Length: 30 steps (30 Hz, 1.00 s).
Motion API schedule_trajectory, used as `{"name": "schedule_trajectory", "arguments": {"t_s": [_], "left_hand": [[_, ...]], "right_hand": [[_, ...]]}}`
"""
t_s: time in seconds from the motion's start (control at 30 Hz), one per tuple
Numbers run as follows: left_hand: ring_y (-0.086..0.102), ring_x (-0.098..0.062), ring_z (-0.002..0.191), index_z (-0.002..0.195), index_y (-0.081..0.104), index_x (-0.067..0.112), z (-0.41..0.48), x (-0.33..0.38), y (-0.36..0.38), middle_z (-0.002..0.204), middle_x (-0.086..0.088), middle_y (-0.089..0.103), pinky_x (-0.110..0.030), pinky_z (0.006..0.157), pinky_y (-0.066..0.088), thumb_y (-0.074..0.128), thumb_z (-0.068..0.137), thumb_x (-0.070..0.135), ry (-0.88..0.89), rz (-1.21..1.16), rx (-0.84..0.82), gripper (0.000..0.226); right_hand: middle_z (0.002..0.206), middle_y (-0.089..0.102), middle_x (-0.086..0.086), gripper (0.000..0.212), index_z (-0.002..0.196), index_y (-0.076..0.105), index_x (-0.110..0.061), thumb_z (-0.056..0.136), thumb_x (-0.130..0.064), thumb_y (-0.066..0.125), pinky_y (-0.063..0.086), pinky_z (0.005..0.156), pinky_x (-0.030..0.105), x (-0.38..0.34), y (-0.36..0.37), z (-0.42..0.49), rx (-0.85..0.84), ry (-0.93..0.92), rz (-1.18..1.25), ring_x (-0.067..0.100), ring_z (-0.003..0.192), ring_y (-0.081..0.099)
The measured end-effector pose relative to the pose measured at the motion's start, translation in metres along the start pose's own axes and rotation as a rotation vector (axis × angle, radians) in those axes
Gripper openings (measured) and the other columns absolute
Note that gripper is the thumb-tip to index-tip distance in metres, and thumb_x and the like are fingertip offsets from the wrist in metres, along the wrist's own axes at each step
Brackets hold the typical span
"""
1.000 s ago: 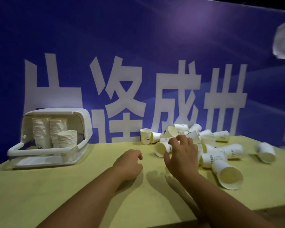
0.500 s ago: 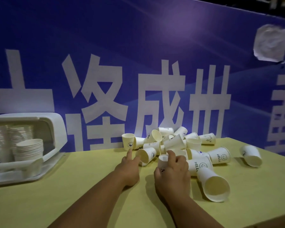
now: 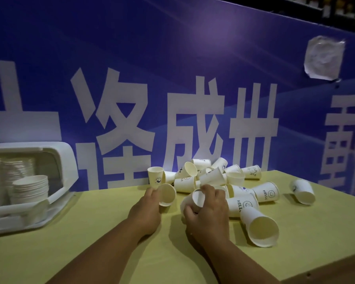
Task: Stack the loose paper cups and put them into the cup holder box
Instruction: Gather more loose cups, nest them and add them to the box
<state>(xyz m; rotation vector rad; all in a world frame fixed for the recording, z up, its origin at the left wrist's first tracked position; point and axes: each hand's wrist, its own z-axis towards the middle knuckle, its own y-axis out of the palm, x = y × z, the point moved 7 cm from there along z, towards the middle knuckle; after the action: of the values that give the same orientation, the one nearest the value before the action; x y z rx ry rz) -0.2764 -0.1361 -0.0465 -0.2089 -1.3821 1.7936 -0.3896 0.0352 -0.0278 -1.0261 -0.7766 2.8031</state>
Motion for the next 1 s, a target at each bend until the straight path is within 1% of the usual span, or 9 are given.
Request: {"name": "schedule_trajectory", "arguments": {"t_s": [0.17, 0.3, 0.37, 0.43, 0.53, 0.6, 0.73, 0.83, 1.0], "left_hand": [[0.055, -0.011, 0.102, 0.143, 0.043, 0.029, -0.032, -0.036, -0.049, 0.137, 0.011, 0.046, -0.027, 0.083, 0.052, 0.067, 0.095, 0.024, -0.078, -0.023, 0.162, 0.054], [0.055, -0.011, 0.097, 0.133, 0.051, 0.029, -0.05, -0.066, -0.086, 0.126, 0.009, 0.054, -0.026, 0.08, 0.052, 0.069, 0.093, 0.028, -0.101, -0.047, 0.247, 0.045], [0.056, -0.011, 0.095, 0.13, 0.055, 0.029, -0.054, -0.081, -0.103, 0.123, 0.01, 0.056, -0.029, 0.08, 0.054, 0.066, 0.093, 0.029, -0.09, -0.053, 0.291, 0.039], [0.057, -0.011, 0.093, 0.124, 0.057, 0.031, -0.057, -0.097, -0.119, 0.119, 0.012, 0.057, -0.026, 0.074, 0.051, 0.066, 0.093, 0.033, -0.085, -0.05, 0.334, 0.032], [0.058, -0.01, 0.089, 0.113, 0.057, 0.034, -0.064, -0.122, -0.143, 0.11, 0.015, 0.057, -0.026, 0.072, 0.05, 0.067, 0.093, 0.039, -0.089, -0.027, 0.42, 0.024], [0.059, -0.011, 0.083, 0.105, 0.057, 0.033, -0.068, -0.139, -0.161, 0.103, 0.014, 0.057, -0.028, 0.069, 0.052, 0.068, 0.092, 0.04, -0.075, -0.002, 0.49, 0.018], [0.056, -0.017, 0.075, 0.097, 0.059, 0.027, -0.078, -0.178, -0.197, 0.097, 0.009, 0.056, -0.026, 0.059, 0.044, 0.065, 0.094, 0.034, -0.041, 0.052, 0.688, 0.01], [0.059, -0.02, 0.084, 0.105, 0.063, 0.022, -0.089, -0.211, -0.215, 0.106, 0.003, 0.059, -0.026, 0.061, 0.046, 0.056, 0.099, 0.032, -0.091, -0.014, 0.862, 0.013], [0.061, -0.022, 0.089, 0.113, 0.064, 0.02, -0.096, -0.248, -0.234, 0.112, -0.002, 0.062, -0.027, 0.061, 0.043, 0.047, 0.103, 0.034, -0.209, -0.041, 0.967, 0.024]], "right_hand": [[0.106, 0.038, -0.012, 0.054, 0.11, 0.037, -0.038, 0.076, -0.033, 0.078, 0.051, 0.074, 0.022, -0.018, 0.01, -0.004, -0.082, -0.03, 0.104, 0.011, 0.094, 0.049], [0.103, 0.044, -0.011, 0.052, 0.101, 0.038, -0.033, 0.075, -0.028, 0.083, 0.046, 0.063, 0.013, -0.051, 0.028, 0.0, -0.151, -0.007, 0.22, 0.011, 0.094, 0.052], [0.106, 0.046, -0.01, 0.055, 0.107, 0.039, -0.032, 0.074, -0.028, 0.083, 0.05, 0.065, 0.015, -0.07, 0.043, 0.004, -0.185, -0.004, 0.296, 0.013, 0.098, 0.055], [0.116, 0.044, -0.007, 0.067, 0.122, 0.036, -0.036, 0.075, -0.026, 0.083, 0.053, 0.071, 0.018, -0.092, 0.061, 0.003, -0.214, -0.01, 0.38, 0.015, 0.104, 0.055], [0.13, 0.033, -0.006, 0.09, 0.138, 0.022, -0.054, 0.077, -0.022, 0.08, 0.055, 0.085, 0.028, -0.124, 0.086, 0.002, -0.243, -0.035, 0.466, 0.016, 0.11, 0.048], [0.128, 0.027, -0.007, 0.092, 0.14, 0.018, -0.059, 0.08, -0.02, 0.077, 0.052, 0.086, 0.029, -0.145, 0.102, -0.001, -0.282, -0.061, 0.489, 0.015, 0.11, 0.045], [0.127, 0.032, -0.002, 0.082, 0.133, 0.024, -0.048, 0.079, -0.022, 0.079, 0.057, 0.081, 0.028, -0.18, 0.132, -0.007, -0.256, -0.099, 0.533, 0.016, 0.104, 0.048], [0.124, 0.039, -0.008, 0.077, 0.126, 0.026, -0.041, 0.076, -0.031, 0.083, 0.059, 0.078, 0.027, -0.199, 0.153, -0.011, -0.185, -0.058, 0.6, 0.015, 0.105, 0.05], [0.114, 0.049, -0.017, 0.048, 0.123, 0.047, -0.032, 0.085, -0.036, 0.075, 0.055, 0.083, 0.023, -0.23, 0.185, -0.009, -0.211, -0.083, 0.68, 0.011, 0.101, 0.055]]}}
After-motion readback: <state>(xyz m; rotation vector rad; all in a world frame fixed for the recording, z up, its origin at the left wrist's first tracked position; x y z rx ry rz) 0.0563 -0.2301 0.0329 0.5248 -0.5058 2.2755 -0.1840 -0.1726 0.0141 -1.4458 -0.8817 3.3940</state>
